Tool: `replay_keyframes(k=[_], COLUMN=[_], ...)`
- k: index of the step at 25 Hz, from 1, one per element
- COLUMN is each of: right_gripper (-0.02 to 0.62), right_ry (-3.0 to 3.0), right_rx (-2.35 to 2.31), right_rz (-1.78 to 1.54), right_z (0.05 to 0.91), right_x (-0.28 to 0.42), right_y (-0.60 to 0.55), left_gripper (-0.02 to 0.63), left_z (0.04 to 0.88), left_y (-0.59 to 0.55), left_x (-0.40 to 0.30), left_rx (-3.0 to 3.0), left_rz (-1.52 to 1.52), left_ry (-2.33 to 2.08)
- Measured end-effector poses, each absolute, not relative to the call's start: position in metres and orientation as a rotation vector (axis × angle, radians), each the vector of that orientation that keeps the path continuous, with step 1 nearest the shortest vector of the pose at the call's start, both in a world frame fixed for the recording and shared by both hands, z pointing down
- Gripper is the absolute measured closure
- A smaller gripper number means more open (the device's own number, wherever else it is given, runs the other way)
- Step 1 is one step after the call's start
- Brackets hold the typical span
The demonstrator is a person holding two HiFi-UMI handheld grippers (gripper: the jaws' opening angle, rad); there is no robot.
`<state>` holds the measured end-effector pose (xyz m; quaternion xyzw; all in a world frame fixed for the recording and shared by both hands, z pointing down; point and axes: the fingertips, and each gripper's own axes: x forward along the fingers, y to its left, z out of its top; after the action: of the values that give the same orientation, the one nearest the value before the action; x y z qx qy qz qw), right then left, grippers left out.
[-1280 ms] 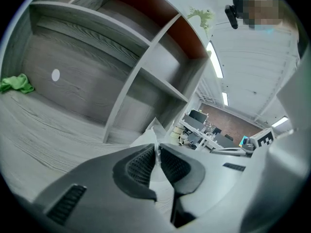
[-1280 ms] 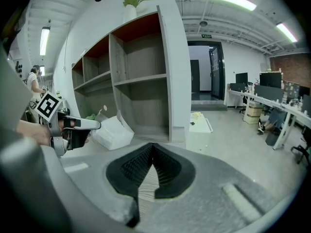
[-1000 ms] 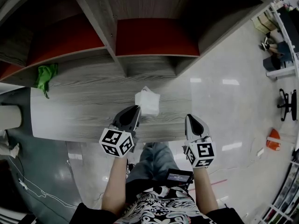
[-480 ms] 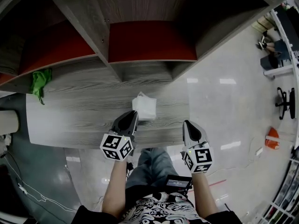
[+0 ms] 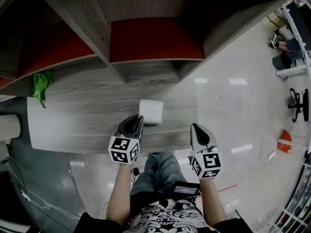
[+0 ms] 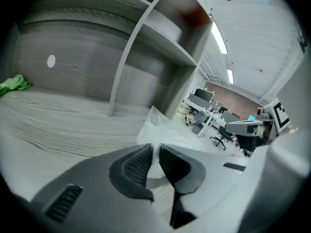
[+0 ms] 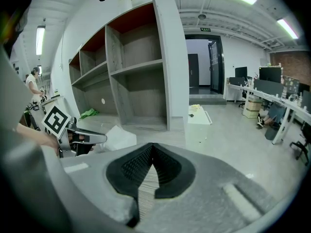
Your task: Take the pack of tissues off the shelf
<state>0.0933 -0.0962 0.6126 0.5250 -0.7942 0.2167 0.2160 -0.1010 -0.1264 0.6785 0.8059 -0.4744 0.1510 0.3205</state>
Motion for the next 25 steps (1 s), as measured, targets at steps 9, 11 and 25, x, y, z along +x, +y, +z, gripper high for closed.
replay_keyframes(k=[9,11,25], right_gripper=[0.591,0.591,0.591], right_ry=[-2.221,-2.227,-2.316], right_rx=[1.437,1.431,1.499], right_rz=[0.593,0.587,0.502], right_z=[0.608,0.606,0.548], right_x=[0.088,0.086,0.085], right_y=[-0.094,-0.093,-0.104], left_gripper=[0.479,0.462,0.433], left_z=[0.678,0.676,0.601], left_y=[-0.121,-0.12,-0.125], left_x=[-0.104,-0.106,-0.107], left_rx=[2.083,2.082,2.162], left_rz=[0.385,0.383,0.27], left_ry=[-1.268,-1.276,-1.328])
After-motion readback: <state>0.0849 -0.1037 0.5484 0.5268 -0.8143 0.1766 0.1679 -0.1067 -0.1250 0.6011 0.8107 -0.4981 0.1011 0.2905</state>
